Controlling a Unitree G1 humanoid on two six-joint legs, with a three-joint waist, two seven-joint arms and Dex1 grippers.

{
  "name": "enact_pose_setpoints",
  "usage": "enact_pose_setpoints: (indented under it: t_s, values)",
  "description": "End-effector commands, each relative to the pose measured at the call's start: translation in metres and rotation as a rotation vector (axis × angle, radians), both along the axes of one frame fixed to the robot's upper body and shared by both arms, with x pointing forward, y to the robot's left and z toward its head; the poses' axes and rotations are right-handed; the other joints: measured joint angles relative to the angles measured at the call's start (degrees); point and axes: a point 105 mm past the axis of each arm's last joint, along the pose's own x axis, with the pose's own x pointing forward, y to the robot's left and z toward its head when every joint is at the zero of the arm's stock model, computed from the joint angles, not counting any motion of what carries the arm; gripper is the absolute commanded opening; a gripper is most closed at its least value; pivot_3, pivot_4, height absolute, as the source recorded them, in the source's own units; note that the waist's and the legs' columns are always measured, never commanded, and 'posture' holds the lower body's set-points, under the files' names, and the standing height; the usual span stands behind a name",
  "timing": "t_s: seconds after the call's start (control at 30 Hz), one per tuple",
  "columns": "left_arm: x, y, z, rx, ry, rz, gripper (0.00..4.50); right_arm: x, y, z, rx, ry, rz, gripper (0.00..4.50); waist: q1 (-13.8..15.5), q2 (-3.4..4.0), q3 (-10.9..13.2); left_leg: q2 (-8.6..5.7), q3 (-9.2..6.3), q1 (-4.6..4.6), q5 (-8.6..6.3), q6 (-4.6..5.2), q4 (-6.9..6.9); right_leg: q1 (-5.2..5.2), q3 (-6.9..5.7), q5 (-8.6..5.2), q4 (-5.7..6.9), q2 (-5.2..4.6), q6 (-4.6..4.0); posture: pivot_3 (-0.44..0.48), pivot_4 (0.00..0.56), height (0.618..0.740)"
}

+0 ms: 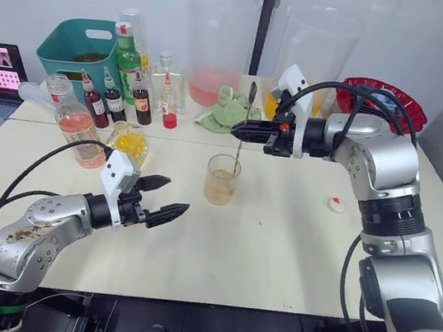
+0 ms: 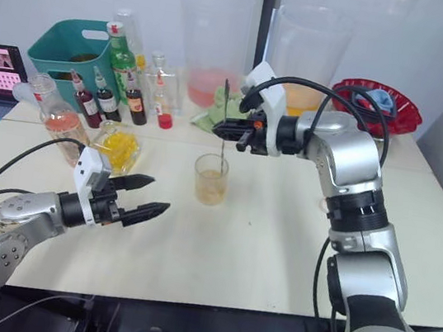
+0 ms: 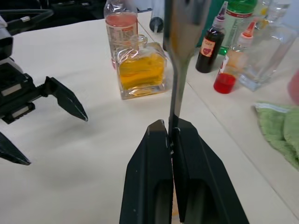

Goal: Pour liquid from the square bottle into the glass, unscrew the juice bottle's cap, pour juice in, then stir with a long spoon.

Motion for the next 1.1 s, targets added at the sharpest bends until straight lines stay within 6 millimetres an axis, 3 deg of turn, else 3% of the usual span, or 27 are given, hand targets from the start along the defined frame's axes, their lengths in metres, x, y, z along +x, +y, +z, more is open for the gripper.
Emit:
enact_pose_setpoints:
  t_s: [0.03, 0.2, 0.33, 0.6, 0.9, 1.1]
  values:
    - [-0.001, -0.002, 0.009, 0.003, -0.049, -0.018, 4.44, 0.004, 0.002, 0.007, -0.008, -0.078, -0.019, 0.00, 0.00, 0.00, 0.00, 0.00, 0.00, 0.00, 0.00, 0.00, 0.00, -0.01, 0.00, 0.00, 0.00, 0.00, 0.00, 0.000, 0.150, 0.740]
    - [-0.002, -0.002, 0.008, 0.006, -0.049, -0.016, 4.44, 0.011, 0.007, 0.018, 0.092, -0.139, -0.039, 0.00, 0.00, 0.00, 0.00, 0.00, 0.00, 0.00, 0.00, 0.00, 0.00, 0.00, 0.00, 0.00, 0.01, 0.00, 0.00, 0.000, 0.150, 0.740]
    - [-0.002, -0.003, 0.008, 0.007, -0.050, -0.020, 4.44, 0.006, 0.024, 0.027, 0.199, -0.172, 0.013, 0.00, -0.03, 0.00, 0.00, 0.01, -0.01, 0.00, 0.00, 0.00, 0.00, -0.02, 0.00, 0.00, 0.05, 0.01, 0.00, 0.000, 0.150, 0.740]
    - [-0.003, -0.006, 0.009, 0.002, -0.055, -0.030, 4.44, -0.014, 0.042, 0.024, 0.287, -0.055, 0.111, 0.00, -0.02, 0.00, 0.00, 0.02, -0.01, 0.00, 0.00, 0.00, -0.01, -0.05, 0.00, 0.00, 0.07, 0.01, -0.01, 0.000, 0.150, 0.740]
    - [-0.002, -0.011, 0.009, 0.000, -0.057, -0.043, 4.44, -0.029, 0.030, 0.026, 0.226, 0.008, 0.149, 0.00, -0.01, 0.00, 0.00, 0.02, -0.01, 0.00, 0.00, 0.00, -0.01, -0.05, 0.00, 0.01, 0.05, 0.01, -0.01, 0.000, 0.150, 0.740]
    - [-0.001, -0.014, 0.011, 0.004, -0.058, -0.047, 4.44, -0.022, 0.015, 0.033, 0.155, -0.049, 0.094, 0.00, -0.03, 0.00, 0.00, 0.00, 0.00, -0.01, 0.00, 0.00, -0.01, -0.04, 0.00, 0.00, 0.04, 0.01, -0.01, 0.000, 0.150, 0.740]
